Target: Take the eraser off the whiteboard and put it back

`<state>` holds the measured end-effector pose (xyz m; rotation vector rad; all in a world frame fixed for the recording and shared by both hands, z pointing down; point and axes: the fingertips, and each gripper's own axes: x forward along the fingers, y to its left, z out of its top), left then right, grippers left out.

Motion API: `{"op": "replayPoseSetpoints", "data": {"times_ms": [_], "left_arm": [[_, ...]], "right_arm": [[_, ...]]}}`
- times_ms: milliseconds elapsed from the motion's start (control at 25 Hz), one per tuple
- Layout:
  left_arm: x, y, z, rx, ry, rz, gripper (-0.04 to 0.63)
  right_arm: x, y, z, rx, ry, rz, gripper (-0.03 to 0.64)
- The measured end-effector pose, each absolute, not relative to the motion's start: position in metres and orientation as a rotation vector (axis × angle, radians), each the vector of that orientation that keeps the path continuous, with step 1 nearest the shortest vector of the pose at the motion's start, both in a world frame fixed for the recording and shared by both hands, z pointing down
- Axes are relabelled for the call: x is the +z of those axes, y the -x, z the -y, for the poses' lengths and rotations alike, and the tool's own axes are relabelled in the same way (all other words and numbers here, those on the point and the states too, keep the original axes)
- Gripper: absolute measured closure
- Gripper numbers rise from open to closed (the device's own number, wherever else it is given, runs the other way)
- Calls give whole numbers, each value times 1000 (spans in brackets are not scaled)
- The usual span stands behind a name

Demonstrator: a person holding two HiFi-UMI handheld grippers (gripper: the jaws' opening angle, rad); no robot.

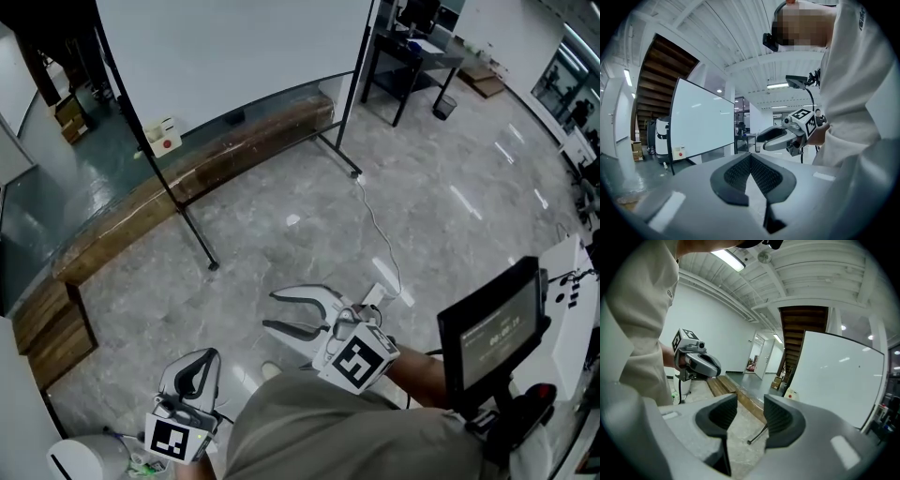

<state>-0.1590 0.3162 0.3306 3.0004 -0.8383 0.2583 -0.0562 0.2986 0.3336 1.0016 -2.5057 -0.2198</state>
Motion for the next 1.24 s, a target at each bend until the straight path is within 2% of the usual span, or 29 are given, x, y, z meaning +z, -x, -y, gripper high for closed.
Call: {"op": "replayPoseSetpoints", "data": {"times_ms": [600, 1240], "left_arm": [[312, 34, -380, 239, -3036, 841, 589], [323, 13, -384, 232, -3013, 790, 589]], "right_arm": [[328, -63, -369, -212, -1027, 2522, 440], [345, -77, -377, -194, -1048, 2532, 440]]}}
